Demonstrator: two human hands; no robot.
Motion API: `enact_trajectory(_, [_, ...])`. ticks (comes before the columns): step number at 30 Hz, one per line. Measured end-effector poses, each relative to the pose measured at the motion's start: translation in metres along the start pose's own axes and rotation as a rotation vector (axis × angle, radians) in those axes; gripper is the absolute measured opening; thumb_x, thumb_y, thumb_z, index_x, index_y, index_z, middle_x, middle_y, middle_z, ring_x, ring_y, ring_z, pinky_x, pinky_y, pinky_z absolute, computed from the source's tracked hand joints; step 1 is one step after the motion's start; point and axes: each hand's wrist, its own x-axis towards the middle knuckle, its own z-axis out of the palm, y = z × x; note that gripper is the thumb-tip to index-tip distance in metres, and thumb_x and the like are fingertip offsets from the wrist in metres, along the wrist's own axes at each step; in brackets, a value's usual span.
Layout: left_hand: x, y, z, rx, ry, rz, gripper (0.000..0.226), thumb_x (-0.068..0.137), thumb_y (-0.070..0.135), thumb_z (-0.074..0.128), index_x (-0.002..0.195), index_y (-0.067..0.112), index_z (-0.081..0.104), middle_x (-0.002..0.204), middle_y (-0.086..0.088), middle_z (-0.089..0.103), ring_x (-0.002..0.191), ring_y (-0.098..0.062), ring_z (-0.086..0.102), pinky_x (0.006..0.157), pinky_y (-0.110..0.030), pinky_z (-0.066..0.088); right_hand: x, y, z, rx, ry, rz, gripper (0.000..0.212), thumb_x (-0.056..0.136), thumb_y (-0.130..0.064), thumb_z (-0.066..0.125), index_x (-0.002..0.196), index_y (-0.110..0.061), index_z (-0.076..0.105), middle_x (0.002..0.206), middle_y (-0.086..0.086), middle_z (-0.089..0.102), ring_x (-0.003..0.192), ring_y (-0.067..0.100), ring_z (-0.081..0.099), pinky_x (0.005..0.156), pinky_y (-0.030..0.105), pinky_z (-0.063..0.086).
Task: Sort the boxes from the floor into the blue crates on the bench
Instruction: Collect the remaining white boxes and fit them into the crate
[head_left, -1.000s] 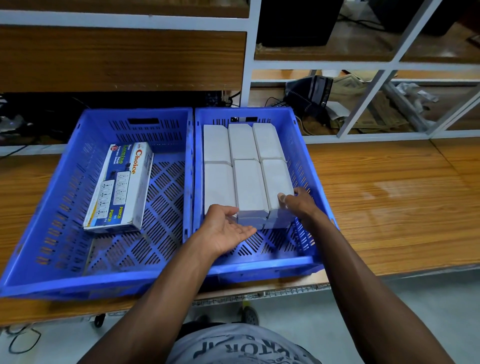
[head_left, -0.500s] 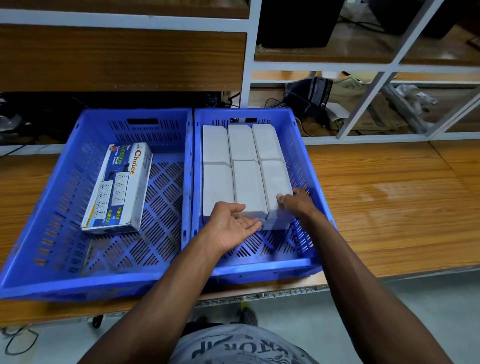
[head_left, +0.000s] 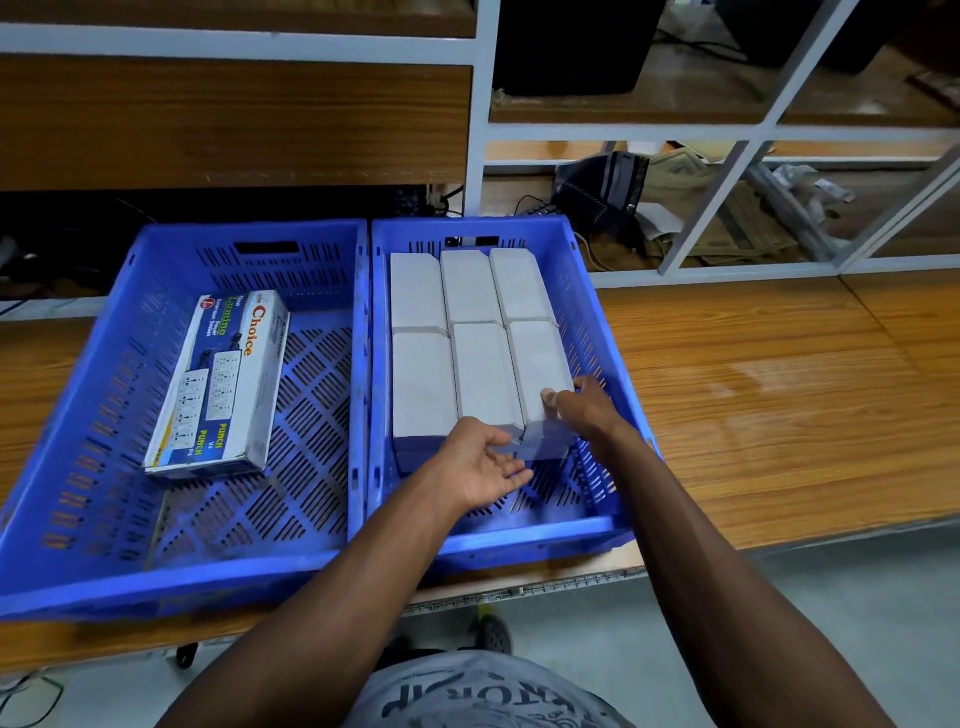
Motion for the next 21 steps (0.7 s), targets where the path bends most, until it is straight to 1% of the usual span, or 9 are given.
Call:
enact_trajectory(2, [0.002, 0.0, 0.004, -0.006, 0.026, 0.03, 0.053, 0.097, -0.009, 0.038, 0.149, -0.009, 0.032, 0.163, -0.027, 0.024, 0.152, -0.036, 0.029, 0.119, -0.05, 0.034, 0.001, 0.001, 0.0, 0.004, -0.006, 0.001, 0.074, 0.093, -0.038, 0.065, 0.155, -0.012, 0.033, 0.154, 0.014, 0.043, 0.138, 0.032, 0.045, 0.114, 0.047, 0.04])
enact_trajectory(4, [0.004, 0.002, 0.005, -0.042, 0.045, 0.032, 0.04, 0.098, -0.008, 0.038, 0.137, -0.01, 0.042, 0.16, -0.028, 0.03, 0.15, -0.035, 0.032, 0.12, -0.048, 0.034, 0.0, 0.001, 0.0, 0.002, -0.006, 0.004, 0.075, 0.091, -0.037, 0.066, 0.154, -0.013, 0.034, 0.15, 0.013, 0.047, 0.133, 0.031, 0.048, 0.112, 0.045, 0.042])
enact_trajectory(8, [0.006, 0.008, 0.001, -0.127, 0.002, 0.001, 0.016, 0.099, -0.007, 0.039, 0.107, -0.013, 0.05, 0.152, -0.031, 0.041, 0.146, -0.036, 0.039, 0.121, -0.046, 0.033, -0.004, -0.001, 0.0, 0.013, -0.014, 0.023, 0.08, 0.085, -0.041, 0.065, 0.154, -0.015, 0.034, 0.149, 0.012, 0.047, 0.133, 0.03, 0.049, 0.112, 0.047, 0.042])
enact_trajectory(10, [0.009, 0.009, 0.0, -0.153, -0.013, -0.002, 0.014, 0.098, -0.007, 0.04, 0.097, -0.013, 0.052, 0.147, -0.032, 0.046, 0.143, -0.037, 0.043, 0.121, -0.045, 0.034, -0.006, -0.003, 0.0, 0.02, -0.017, 0.035, 0.088, 0.076, -0.047, 0.064, 0.154, -0.018, 0.034, 0.151, 0.012, 0.046, 0.135, 0.032, 0.048, 0.114, 0.048, 0.041])
enact_trajectory(13, [0.012, 0.008, 0.0, -0.166, -0.016, -0.004, 0.013, 0.098, -0.007, 0.041, 0.098, -0.013, 0.052, 0.146, -0.031, 0.047, 0.143, -0.037, 0.043, 0.121, -0.045, 0.034, -0.005, -0.002, 0.0, 0.027, -0.02, 0.042, 0.092, 0.07, -0.051, 0.061, 0.153, -0.021, 0.034, 0.151, 0.011, 0.047, 0.135, 0.032, 0.048, 0.113, 0.049, 0.042])
enact_trajectory(15, [0.012, 0.007, -0.001, -0.159, -0.01, -0.01, 0.012, 0.097, -0.008, 0.041, 0.102, -0.013, 0.052, 0.15, -0.031, 0.043, 0.145, -0.037, 0.04, 0.121, -0.045, 0.034, -0.006, -0.002, 0.001, 0.035, -0.01, 0.04, 0.088, 0.075, -0.049, 0.062, 0.153, -0.021, 0.034, 0.15, 0.01, 0.048, 0.134, 0.032, 0.049, 0.112, 0.049, 0.043])
enact_trajectory(18, [0.01, 0.005, -0.002, -0.131, -0.014, -0.015, 0.013, 0.097, -0.008, 0.042, 0.104, -0.012, 0.053, 0.154, -0.03, 0.039, 0.147, -0.037, 0.037, 0.122, -0.046, 0.033, -0.008, -0.003, 0.005, 0.061, 0.016, 0.022, 0.077, 0.084, -0.04, 0.063, 0.153, -0.018, 0.034, 0.146, 0.01, 0.052, 0.128, 0.031, 0.055, 0.107, 0.047, 0.048])
enact_trajectory(19, [0.009, 0.006, -0.002, -0.124, -0.012, -0.011, 0.015, 0.097, -0.008, 0.042, 0.107, -0.012, 0.053, 0.155, -0.03, 0.038, 0.148, -0.037, 0.036, 0.122, -0.046, 0.032, -0.009, -0.004, 0.006, 0.069, 0.023, 0.019, 0.075, 0.085, -0.037, 0.062, 0.153, -0.017, 0.034, 0.144, 0.011, 0.054, 0.126, 0.031, 0.057, 0.105, 0.046, 0.05])
enact_trajectory(21, [0.008, 0.007, -0.003, -0.11, -0.016, 0.01, 0.027, 0.098, -0.008, 0.041, 0.123, -0.014, 0.049, 0.155, -0.03, 0.036, 0.149, -0.037, 0.035, 0.122, -0.045, 0.031, -0.01, -0.005, 0.007, 0.07, 0.032, 0.012, 0.073, 0.088, -0.034, 0.06, 0.153, -0.016, 0.033, 0.143, 0.012, 0.055, 0.124, 0.031, 0.058, 0.101, 0.043, 0.052])
